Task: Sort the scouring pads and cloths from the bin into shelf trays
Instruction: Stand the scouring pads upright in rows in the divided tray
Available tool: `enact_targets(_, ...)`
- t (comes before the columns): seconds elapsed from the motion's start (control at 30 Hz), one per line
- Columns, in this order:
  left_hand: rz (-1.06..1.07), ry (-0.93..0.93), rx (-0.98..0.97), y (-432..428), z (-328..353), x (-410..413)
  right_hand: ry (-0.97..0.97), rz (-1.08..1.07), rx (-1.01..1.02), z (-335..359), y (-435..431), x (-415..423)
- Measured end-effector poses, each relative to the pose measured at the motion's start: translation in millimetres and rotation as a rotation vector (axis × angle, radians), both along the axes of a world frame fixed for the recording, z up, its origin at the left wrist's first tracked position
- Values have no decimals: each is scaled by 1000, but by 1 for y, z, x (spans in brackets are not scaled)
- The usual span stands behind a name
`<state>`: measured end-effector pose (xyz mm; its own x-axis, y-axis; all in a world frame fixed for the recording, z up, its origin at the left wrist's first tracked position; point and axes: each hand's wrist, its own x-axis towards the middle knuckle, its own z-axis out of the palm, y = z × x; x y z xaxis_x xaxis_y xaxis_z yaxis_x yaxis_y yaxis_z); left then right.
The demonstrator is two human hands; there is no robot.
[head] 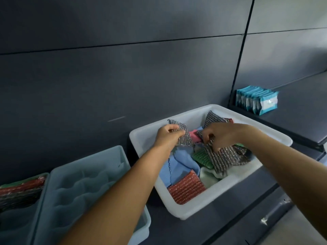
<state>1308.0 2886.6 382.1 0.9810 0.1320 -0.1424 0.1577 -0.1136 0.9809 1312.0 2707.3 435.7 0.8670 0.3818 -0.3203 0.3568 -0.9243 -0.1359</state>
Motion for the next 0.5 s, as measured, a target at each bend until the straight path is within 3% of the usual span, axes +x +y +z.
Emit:
enact_targets(0.17,161,-202,-76,58,8,-41,-180,-94,377,13,22,-5)
enact_targets(0.37,224,-337,10,137,14,-103,-456,-137,500,14,82,-17)
enact_targets(0.5,247,-337,35,208,24,-147,-503,-256,781,16,139,-32)
